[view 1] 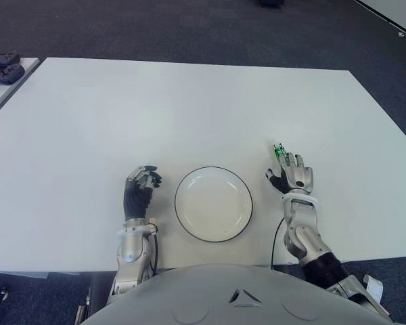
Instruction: Put the toothpaste on the table into the plate.
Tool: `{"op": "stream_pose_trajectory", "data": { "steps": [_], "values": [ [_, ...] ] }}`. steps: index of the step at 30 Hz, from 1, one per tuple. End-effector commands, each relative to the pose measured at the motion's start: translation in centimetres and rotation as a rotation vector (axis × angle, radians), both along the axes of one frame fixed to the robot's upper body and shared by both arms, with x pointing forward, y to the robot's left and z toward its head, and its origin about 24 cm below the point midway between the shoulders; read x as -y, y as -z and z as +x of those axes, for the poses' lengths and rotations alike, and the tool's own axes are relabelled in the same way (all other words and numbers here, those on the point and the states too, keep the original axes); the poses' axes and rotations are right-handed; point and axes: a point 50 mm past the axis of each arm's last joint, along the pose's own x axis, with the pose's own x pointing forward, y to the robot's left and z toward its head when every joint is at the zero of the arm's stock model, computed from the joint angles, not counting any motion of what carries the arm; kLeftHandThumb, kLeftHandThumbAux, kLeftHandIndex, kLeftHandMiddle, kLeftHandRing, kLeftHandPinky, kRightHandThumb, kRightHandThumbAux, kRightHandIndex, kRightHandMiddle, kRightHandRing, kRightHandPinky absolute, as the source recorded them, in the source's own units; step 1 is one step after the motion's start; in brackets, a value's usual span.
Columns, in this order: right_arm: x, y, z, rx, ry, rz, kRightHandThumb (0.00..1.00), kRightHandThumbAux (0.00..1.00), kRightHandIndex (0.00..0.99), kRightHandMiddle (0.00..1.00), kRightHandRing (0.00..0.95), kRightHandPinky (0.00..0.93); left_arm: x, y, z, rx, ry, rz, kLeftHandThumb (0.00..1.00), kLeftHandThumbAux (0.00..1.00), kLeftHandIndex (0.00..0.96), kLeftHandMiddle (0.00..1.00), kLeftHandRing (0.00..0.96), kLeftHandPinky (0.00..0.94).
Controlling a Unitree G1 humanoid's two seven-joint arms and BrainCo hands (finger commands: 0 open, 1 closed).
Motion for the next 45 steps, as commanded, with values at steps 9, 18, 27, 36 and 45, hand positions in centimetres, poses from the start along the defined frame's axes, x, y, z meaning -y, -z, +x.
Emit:
{"op": "stream_pose_trajectory", "data": {
  "steps": [9, 18, 27, 36, 45],
  "values": [
    [1.6, 4.9, -3.3, -0.182, 0.159, 0.083, 0.598, 0.270, 0.000, 0.000, 0.000, 0.000, 0.6, 1.1, -0.8, -0.087, -0.024, -0.046, 0.704, 0.718, 0.430, 0.570, 0.572, 0.558],
    [1.3, 5.2, -2.4, -0.043, 0.190, 0.226, 0.623, 0.295, 0.000, 0.000, 0.000, 0.000, 0.4, 1.1, -0.7, -0.083, -0.024, -0.036, 0.704, 0.718, 0.430, 0.572, 0.574, 0.555],
    [0.2, 5.7, -1.7, 0.200, 0.267, 0.532, 0.616, 0.301, 0.000, 0.000, 0.000, 0.088, 0.2, 1.1, -0.7, -0.070, -0.020, -0.033, 0.703, 0.718, 0.430, 0.572, 0.573, 0.554],
    [-0.5, 6.7, -1.2, 0.410, 0.367, 0.717, 0.538, 0.132, 0.000, 0.000, 0.004, 0.039, 0.1, 1.0, -0.7, -0.070, -0.024, -0.032, 0.703, 0.718, 0.430, 0.569, 0.567, 0.545],
    [-1.5, 7.0, -1.1, 0.502, 0.454, 0.806, 0.537, 0.086, 0.000, 0.002, 0.000, 0.002, 0.0, 1.1, -0.7, -0.078, -0.020, -0.035, 0.701, 0.718, 0.429, 0.566, 0.564, 0.541]
  ]
}}
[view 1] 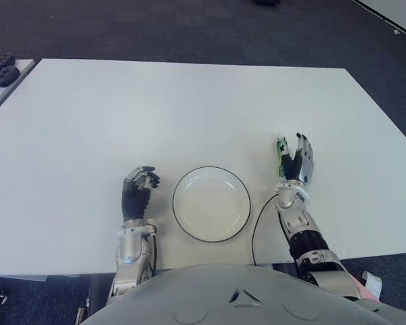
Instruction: Put the toothpaste on the table into the plate.
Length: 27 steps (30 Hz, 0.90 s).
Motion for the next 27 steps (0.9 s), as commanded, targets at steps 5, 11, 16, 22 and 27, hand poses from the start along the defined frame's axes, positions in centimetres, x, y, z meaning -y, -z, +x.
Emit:
{"op": "stream_pose_trajectory", "data": {
  "steps": [5, 11, 16, 22, 27],
  "values": [
    [-2.74, 5.04, -4.17, -0.174, 0.096, 0.142, 0.541, 0.070, 0.000, 0.000, 0.000, 0.000, 0.24, 1.24, -0.79, -0.099, -0.011, -0.034, 0.701, 0.718, 0.429, 0.566, 0.564, 0.542],
    [-2.81, 5.09, -4.06, -0.182, 0.102, 0.145, 0.548, 0.056, 0.000, 0.000, 0.000, 0.000, 0.22, 1.22, -0.70, -0.103, -0.019, -0.035, 0.702, 0.718, 0.429, 0.570, 0.571, 0.559],
    [-2.93, 5.10, -3.97, -0.195, 0.096, 0.160, 0.557, 0.078, 0.000, 0.000, 0.000, 0.000, 0.21, 1.19, -0.61, -0.111, -0.030, -0.030, 0.703, 0.718, 0.430, 0.569, 0.570, 0.549],
    [-3.01, 5.14, -3.88, -0.210, 0.096, 0.167, 0.560, 0.077, 0.000, 0.000, 0.000, 0.000, 0.24, 1.15, -0.58, -0.120, -0.041, -0.023, 0.704, 0.718, 0.430, 0.563, 0.560, 0.538],
    [-3.23, 5.16, -3.80, -0.229, 0.104, 0.160, 0.555, 0.078, 0.000, 0.000, 0.000, 0.000, 0.26, 1.13, -0.58, -0.118, -0.041, -0.020, 0.704, 0.718, 0.430, 0.560, 0.554, 0.535]
  ]
}}
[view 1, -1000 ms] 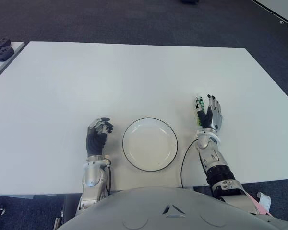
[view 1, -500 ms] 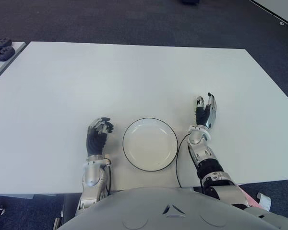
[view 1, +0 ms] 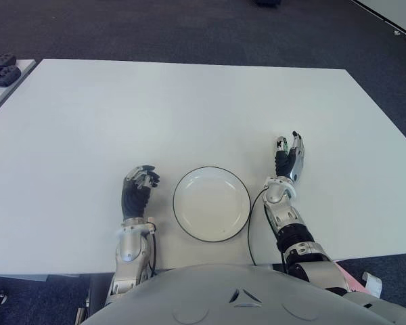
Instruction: Put the toothpaste on the table into the plate.
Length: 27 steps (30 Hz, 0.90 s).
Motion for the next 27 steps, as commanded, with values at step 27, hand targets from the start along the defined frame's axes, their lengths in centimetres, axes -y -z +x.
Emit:
{"op": "stream_pose_trajectory", "data": {
  "steps": [27],
  "values": [
    [4.3, -2.6, -3.8, -0.438, -0.256, -0.098, 0.528, 0.217, 0.000, 0.000, 0.000, 0.000, 0.6, 1.2, -0.2, -0.047, -0.021, -0.028, 0.703, 0.718, 0.430, 0.572, 0.568, 0.548]
  ]
}}
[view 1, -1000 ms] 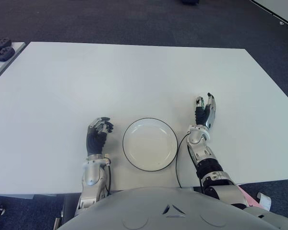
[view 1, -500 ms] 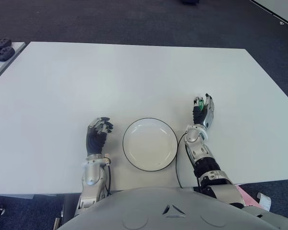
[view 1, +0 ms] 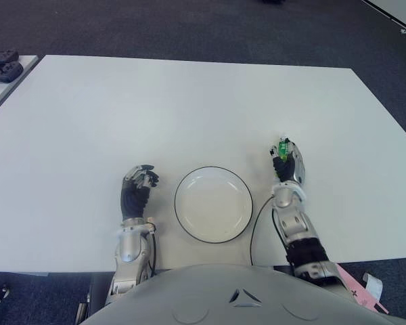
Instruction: Put the toothpaste on the table into the plate.
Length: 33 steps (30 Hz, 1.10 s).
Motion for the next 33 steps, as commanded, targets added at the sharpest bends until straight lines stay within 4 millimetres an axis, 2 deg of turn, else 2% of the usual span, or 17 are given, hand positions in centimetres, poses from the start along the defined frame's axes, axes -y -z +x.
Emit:
{"op": "stream_pose_trajectory", "data": {
  "steps": [1, 3, 11, 18, 21, 25, 28, 33],
  "values": [
    [2.6, -0.6, -2.1, -0.174, -0.104, -0.008, 0.531, 0.222, 0.000, 0.000, 0.000, 0.000, 0.6, 1.4, -0.4, -0.087, -0.022, -0.037, 0.703, 0.718, 0.429, 0.571, 0.568, 0.548],
    [2.9, -1.1, -2.2, -0.184, -0.126, -0.007, 0.540, 0.234, 0.000, 0.000, 0.000, 0.000, 0.7, 1.4, -0.3, -0.088, -0.022, -0.038, 0.703, 0.718, 0.429, 0.570, 0.566, 0.548],
    [4.3, -5.6, -1.0, -0.180, -0.284, -0.077, 0.574, 0.288, 0.000, 0.000, 0.000, 0.000, 0.9, 1.4, 0.0, -0.082, -0.014, -0.044, 0.703, 0.718, 0.430, 0.569, 0.568, 0.555],
    [5.7, -7.4, -0.3, -0.184, -0.452, -0.174, 0.599, 0.355, 0.000, 0.000, 0.000, 0.013, 1.0, 1.4, 0.1, -0.064, -0.001, -0.050, 0.703, 0.717, 0.430, 0.572, 0.570, 0.550],
    [6.6, -8.3, 0.2, -0.194, -0.580, -0.305, 0.609, 0.380, 0.000, 0.000, 0.000, 0.034, 1.1, 1.5, 0.2, -0.058, 0.001, -0.054, 0.703, 0.717, 0.430, 0.572, 0.569, 0.550],
    [7.4, -8.6, 0.9, -0.181, -0.684, -0.426, 0.620, 0.407, 0.000, 0.000, 0.000, 0.045, 1.2, 1.5, 0.2, -0.054, 0.001, -0.059, 0.704, 0.716, 0.431, 0.572, 0.567, 0.546],
    [7.9, -8.6, 1.4, -0.153, -0.745, -0.500, 0.622, 0.416, 0.000, 0.000, 0.000, 0.021, 1.2, 1.5, 0.2, -0.054, 0.002, -0.060, 0.703, 0.717, 0.430, 0.571, 0.566, 0.543],
    [8.5, -8.4, 2.2, -0.049, -0.841, -0.626, 0.622, 0.417, 0.000, 0.000, 0.000, 0.003, 1.3, 1.4, 0.1, -0.055, 0.003, -0.063, 0.703, 0.718, 0.430, 0.569, 0.564, 0.541]
  ]
}}
